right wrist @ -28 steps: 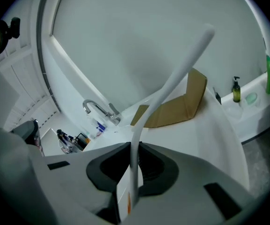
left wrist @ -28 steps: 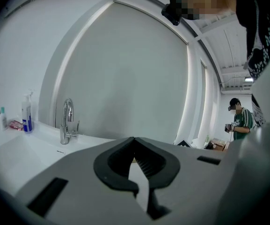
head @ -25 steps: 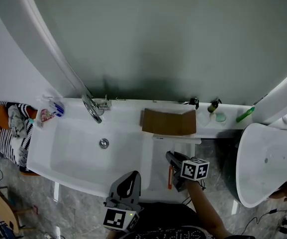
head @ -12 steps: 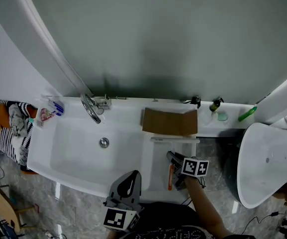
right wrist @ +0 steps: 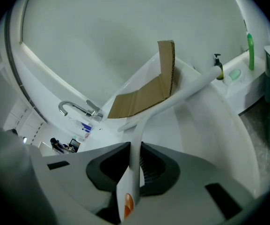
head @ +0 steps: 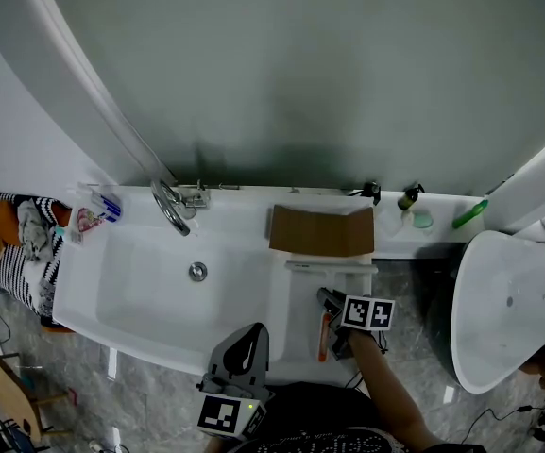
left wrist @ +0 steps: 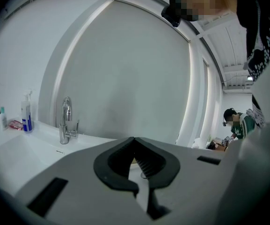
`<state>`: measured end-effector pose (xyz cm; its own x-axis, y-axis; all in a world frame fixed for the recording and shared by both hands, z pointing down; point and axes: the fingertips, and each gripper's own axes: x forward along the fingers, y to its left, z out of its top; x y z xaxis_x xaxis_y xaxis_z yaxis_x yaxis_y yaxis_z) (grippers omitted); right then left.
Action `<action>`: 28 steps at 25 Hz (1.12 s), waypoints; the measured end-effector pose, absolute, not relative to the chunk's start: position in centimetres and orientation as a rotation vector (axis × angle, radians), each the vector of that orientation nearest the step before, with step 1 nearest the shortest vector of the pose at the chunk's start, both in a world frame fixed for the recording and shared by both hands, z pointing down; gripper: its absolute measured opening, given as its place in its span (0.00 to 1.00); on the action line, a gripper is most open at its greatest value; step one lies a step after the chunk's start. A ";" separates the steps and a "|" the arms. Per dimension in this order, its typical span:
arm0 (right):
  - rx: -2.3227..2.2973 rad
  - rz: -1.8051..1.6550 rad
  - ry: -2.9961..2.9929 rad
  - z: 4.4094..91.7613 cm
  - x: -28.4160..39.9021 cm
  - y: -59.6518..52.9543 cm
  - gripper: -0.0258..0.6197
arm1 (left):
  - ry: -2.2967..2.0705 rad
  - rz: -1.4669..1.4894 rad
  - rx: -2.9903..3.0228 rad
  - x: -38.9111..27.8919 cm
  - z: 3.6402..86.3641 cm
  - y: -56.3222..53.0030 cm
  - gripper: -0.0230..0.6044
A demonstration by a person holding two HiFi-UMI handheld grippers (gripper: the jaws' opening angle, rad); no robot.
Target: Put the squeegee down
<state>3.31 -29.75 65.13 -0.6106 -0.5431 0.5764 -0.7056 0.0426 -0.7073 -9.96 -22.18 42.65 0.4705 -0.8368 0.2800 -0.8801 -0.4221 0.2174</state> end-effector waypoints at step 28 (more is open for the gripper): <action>1.621 0.733 -2.691 47.4 6.1 -29.8 0.09 | -1.370 0.084 2.584 -7.7 38.9 -22.0 0.04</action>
<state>6.09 -29.80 47.42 -0.4926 -0.8559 0.1575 -0.8175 0.3930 -0.4211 -7.69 -22.00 38.90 0.5653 -0.8112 0.1500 -0.8234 -0.5437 0.1625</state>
